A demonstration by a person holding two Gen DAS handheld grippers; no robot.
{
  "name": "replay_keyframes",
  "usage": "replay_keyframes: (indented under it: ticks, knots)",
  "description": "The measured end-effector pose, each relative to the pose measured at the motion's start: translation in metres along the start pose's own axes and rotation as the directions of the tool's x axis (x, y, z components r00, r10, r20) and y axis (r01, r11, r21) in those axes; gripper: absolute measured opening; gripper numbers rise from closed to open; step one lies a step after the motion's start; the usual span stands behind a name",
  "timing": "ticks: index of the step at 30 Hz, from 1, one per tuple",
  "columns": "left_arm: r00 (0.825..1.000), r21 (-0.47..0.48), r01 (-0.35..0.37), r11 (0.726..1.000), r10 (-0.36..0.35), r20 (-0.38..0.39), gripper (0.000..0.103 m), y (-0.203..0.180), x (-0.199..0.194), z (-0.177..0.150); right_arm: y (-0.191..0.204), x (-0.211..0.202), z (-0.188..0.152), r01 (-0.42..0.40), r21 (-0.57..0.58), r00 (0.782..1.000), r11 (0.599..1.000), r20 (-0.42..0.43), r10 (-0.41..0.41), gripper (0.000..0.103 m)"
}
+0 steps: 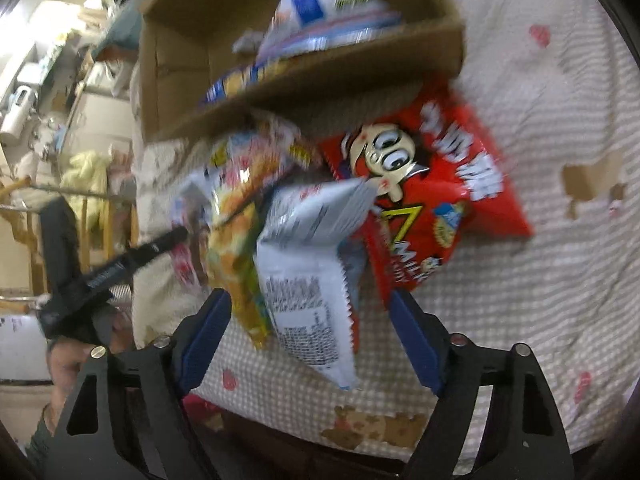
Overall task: Organize snacks
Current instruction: 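Grasp the white chip bag with the right gripper while the left gripper lifts the pink pack, then carry the pink pack toward the box with the left gripper while the right gripper carries the white bag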
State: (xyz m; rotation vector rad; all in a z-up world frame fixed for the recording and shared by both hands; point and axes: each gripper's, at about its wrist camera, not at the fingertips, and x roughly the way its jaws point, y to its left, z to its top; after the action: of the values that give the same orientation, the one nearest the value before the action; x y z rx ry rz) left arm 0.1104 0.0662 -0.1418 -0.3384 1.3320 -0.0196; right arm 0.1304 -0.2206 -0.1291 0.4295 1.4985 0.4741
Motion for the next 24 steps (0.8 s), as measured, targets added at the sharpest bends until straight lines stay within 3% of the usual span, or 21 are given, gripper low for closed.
replay_keyframes:
  ticks: [2,4,7,17,24]
  knots:
    - [1.0,0.009,-0.002,1.0,0.002,0.006,0.051,-0.001,-0.001,0.0,0.004,0.012,0.0,0.012,-0.013,1.0,1.0,-0.026,-0.012,0.072]
    - [1.0,0.007,-0.002,1.0,0.002,0.007,0.051,0.002,-0.005,0.0,0.008,0.016,-0.001,0.034,-0.034,0.999,0.999,-0.032,-0.035,0.053]
    - [1.0,-0.002,0.002,1.0,-0.002,0.013,0.051,0.001,-0.009,0.0,0.009,0.013,-0.007,0.041,-0.042,0.999,0.998,-0.033,-0.042,0.04]
    - [0.999,-0.018,0.03,0.999,-0.03,0.038,0.051,0.006,-0.038,-0.015,0.015,-0.046,-0.036,-0.004,-0.083,0.999,0.997,0.037,0.007,0.033]
    - [0.992,0.019,0.063,0.998,-0.064,0.109,0.051,-0.009,-0.076,-0.004,0.005,-0.102,-0.04,-0.086,-0.096,0.972,0.992,0.211,0.105,0.033]
